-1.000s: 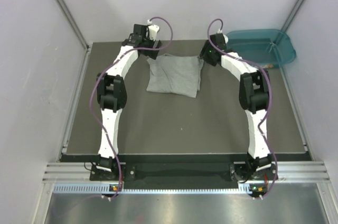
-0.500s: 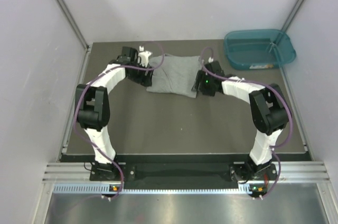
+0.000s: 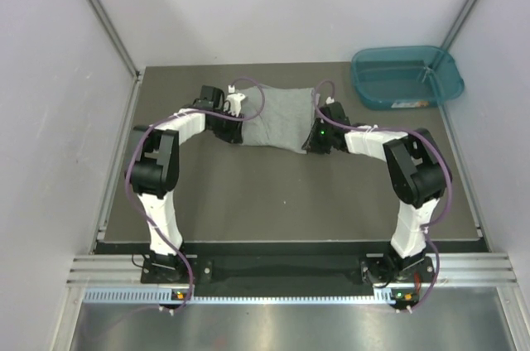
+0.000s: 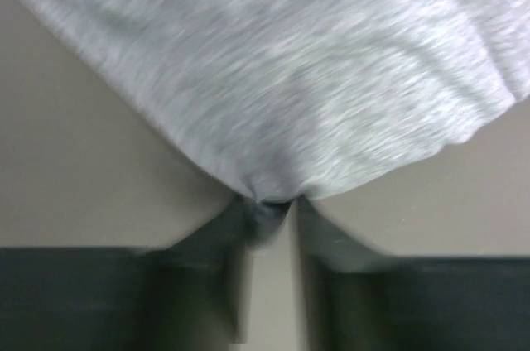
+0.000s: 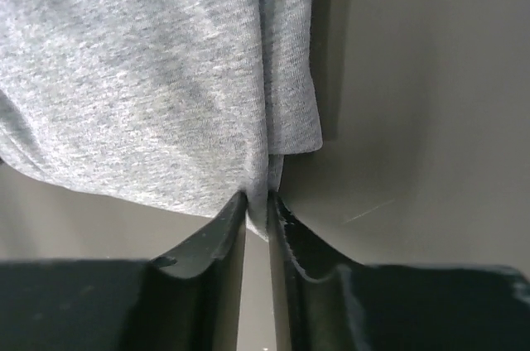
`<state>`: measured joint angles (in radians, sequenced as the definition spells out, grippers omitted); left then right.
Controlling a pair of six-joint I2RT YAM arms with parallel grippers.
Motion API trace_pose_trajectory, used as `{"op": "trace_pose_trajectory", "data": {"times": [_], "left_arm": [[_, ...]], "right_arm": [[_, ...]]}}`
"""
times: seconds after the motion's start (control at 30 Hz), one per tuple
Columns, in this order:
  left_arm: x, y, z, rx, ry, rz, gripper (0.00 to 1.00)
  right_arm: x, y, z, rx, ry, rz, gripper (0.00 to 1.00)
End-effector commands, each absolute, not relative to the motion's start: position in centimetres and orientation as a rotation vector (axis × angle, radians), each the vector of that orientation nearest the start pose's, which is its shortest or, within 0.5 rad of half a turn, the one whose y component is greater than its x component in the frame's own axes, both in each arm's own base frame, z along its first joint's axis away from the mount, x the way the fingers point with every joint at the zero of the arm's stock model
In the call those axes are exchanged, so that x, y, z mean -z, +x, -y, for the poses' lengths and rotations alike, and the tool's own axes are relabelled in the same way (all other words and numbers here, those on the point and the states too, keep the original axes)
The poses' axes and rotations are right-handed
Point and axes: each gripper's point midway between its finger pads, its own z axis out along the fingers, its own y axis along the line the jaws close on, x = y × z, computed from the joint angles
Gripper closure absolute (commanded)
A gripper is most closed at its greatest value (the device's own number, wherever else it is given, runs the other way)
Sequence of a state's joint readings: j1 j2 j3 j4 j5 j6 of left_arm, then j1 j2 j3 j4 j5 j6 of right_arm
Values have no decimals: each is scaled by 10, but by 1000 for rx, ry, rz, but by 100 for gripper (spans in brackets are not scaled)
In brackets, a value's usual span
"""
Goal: Fold and stack the t-shirts
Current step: Fold the tshirt
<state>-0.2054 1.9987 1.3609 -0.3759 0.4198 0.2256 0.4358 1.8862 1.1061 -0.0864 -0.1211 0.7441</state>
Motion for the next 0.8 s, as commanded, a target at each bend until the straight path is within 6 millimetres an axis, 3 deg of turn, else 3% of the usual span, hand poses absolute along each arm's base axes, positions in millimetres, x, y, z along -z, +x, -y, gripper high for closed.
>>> {"op": "trace_pose_trajectory", "data": {"times": [0.0,0.03,0.07,0.2,0.23,0.3,0.37,0.5,0.57,0.73,0.77], "left_arm": [[-41,439,175,620,722,-2350,76],[-42,439,176,633,722,-2344,100],[-44,438,176,642,717,-2345,100],[-43,430,149,578,721,-2396,100],[-41,417,142,576,728,-2434,100],[-36,401,134,554,793,-2450,100],[-32,370,133,584,881,-2470,100],[-38,331,125,587,945,-2482,100],[-34,304,122,628,968,-2525,100],[-46,235,119,770,1087,-2561,100],[-47,223,118,792,1192,-2524,100]], "right_arm": [[-35,406,-240,-691,373,-2466,89],[-35,409,-237,-688,380,-2464,93],[-33,411,-231,-681,402,-2465,100],[-34,404,-205,-642,447,-2467,100],[-27,395,-199,-625,448,-2484,100],[-34,387,-193,-615,422,-2481,100],[-30,369,-192,-638,401,-2515,100],[-29,336,-186,-628,356,-2557,100],[-32,317,-190,-653,317,-2574,100],[-32,253,-191,-652,253,-2681,100],[-30,239,-194,-658,240,-2696,100]]}}
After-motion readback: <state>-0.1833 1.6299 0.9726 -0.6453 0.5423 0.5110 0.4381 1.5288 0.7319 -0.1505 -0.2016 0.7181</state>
